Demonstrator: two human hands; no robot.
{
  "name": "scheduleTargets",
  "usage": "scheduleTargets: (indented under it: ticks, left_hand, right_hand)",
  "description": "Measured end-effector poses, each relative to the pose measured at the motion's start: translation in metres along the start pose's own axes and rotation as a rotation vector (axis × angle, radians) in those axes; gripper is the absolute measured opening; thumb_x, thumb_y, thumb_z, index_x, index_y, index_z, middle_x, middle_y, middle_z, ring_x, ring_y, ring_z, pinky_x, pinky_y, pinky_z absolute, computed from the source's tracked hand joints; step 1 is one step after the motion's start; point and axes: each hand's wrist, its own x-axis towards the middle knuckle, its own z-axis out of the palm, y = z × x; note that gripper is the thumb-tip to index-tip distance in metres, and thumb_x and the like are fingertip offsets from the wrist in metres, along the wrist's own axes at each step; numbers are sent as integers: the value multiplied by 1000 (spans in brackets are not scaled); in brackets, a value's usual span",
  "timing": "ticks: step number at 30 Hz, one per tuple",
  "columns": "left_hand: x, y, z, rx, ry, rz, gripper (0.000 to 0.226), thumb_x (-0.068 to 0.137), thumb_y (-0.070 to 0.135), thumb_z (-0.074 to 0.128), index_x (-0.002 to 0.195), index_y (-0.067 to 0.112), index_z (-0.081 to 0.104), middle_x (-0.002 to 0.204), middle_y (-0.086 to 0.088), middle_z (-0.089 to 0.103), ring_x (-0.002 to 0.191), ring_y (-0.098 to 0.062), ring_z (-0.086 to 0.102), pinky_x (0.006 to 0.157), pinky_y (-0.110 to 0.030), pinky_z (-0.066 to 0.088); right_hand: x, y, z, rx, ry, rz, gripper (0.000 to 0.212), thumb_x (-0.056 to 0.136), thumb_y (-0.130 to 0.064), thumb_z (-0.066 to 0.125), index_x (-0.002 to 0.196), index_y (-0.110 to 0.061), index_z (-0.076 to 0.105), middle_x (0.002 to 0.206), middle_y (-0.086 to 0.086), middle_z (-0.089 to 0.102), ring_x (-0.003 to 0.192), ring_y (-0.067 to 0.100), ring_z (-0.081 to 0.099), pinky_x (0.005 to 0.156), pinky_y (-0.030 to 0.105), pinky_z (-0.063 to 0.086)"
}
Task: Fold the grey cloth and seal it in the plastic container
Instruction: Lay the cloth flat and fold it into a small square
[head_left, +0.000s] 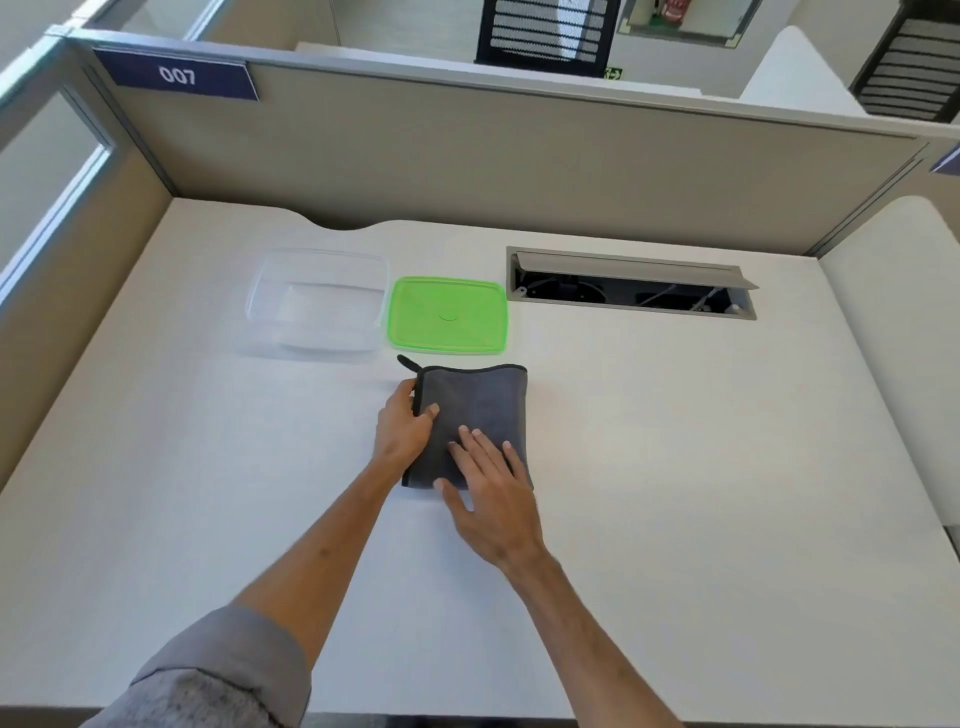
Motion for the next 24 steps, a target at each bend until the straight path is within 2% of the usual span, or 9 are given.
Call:
scheduleTargets:
  ticks: [2,6,8,11,13,16,19,24]
  left_hand:
    - [1,-3,0,45,0,12,49,104,9,67,152,14,57,144,-16,73,130,-37,70,112,-51,56]
    - [2,-9,7,152,4,101,57,106,8,61,161,17,48,154,-13,66,141,-38,62,116,-48,50]
    - [-1,-12,13,261,52,177,64,108,8,59,168,15,38,166,-13,51,150,-39,49,121,-51,43]
    - [-11,-16,22,496,201,303,78,110,15,56,177,16,17,184,-10,17,166,-34,27,130,-54,32]
    - [-19,-20,28,633,235,442,77,112,19,52,178,15,13,187,-10,11,172,-30,20,137,-53,24]
    - [-21,-33,36,785,128,621,67,117,27,42,178,18,15,187,-5,11,174,-24,15,140,-50,20]
    - [-17,-44,41,888,0,591,63,120,39,29,178,25,8,188,-1,1,175,-21,5,140,-47,13]
    - [-13,-49,40,914,-30,555,64,120,45,25,178,29,4,188,1,-2,175,-18,4,141,-45,9]
  right_hand:
    - [0,8,2,-82,-23,14,62,115,-49,32,169,-21,41,181,-4,28,169,12,21,137,50,19]
    - [3,23,3,-141,-4,76,65,116,-45,27,175,-19,20,185,-3,9,171,12,6,139,49,9]
    - [9,30,1,-175,-14,101,67,116,-45,24,176,-18,14,186,-3,3,171,12,2,139,49,8]
    - [21,36,-1,-212,-26,131,67,116,-44,24,176,-16,12,186,-1,1,172,13,3,138,53,12]
    - [28,39,-1,-220,-11,156,68,115,-42,27,176,-15,13,186,0,2,172,13,5,138,54,13]
    - [32,42,1,-233,6,180,69,115,-42,30,176,-13,16,186,2,4,171,15,8,138,54,14]
    - [31,50,7,-239,-50,211,69,116,-46,24,176,-16,11,186,0,-1,172,14,4,137,54,14]
    - [32,56,13,-217,-110,245,69,116,-49,20,177,-20,1,185,-4,-10,171,12,-4,137,55,16]
